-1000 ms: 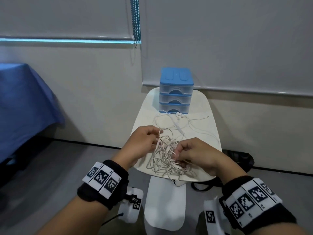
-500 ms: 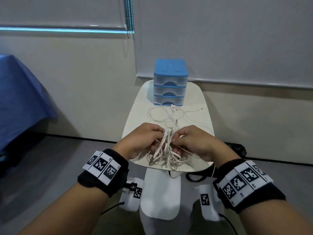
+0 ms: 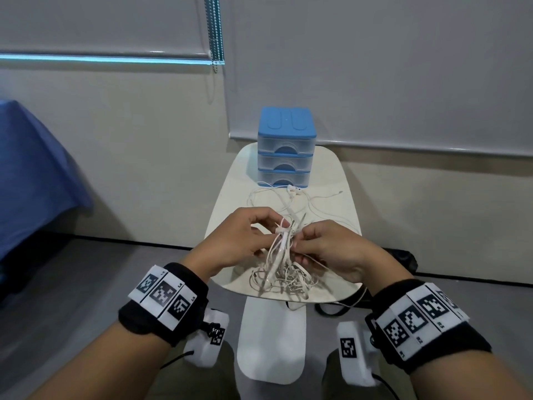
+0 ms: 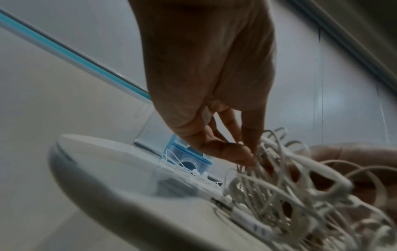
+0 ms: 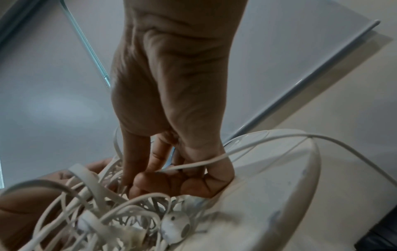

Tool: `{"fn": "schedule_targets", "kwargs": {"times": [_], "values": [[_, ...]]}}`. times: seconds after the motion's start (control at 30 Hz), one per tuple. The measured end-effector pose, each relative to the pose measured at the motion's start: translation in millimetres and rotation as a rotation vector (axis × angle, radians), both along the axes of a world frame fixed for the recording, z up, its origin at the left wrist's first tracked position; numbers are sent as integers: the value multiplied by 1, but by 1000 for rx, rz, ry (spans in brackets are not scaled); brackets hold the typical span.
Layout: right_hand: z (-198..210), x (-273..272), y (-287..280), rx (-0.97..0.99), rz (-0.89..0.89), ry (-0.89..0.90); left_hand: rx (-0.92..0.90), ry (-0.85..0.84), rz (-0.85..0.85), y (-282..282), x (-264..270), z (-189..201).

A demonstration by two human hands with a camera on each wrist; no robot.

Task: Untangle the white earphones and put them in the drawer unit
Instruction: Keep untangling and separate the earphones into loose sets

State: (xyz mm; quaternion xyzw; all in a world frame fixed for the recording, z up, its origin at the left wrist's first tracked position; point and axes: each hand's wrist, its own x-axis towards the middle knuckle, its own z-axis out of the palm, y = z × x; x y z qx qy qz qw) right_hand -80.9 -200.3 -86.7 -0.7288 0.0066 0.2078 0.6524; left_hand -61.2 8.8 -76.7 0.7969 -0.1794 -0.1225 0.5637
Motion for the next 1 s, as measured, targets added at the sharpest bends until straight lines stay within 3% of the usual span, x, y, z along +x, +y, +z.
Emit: {"fn": "schedule_targets", "kwargs": {"times": [0.33, 0.6, 0.67, 0.77, 0.9, 1.0], "values": [[-8, 5, -7, 150, -50, 48, -120, 0, -13, -2, 3, -9], [-4, -1, -5, 189, -140, -60, -17, -106, 29, -17, 2, -11], [3, -4, -9, 114, -134, -81, 2, -130, 47, -18, 4, -10], [27, -4, -24, -156, -183, -88, 6, -141, 51, -17, 6, -4], [61, 9, -37, -514, -308, -434, 47, -191, -10, -16, 11, 2], [75, 16, -17, -692, -45, -664, 56, -227, -38, -16, 17, 7]]}}
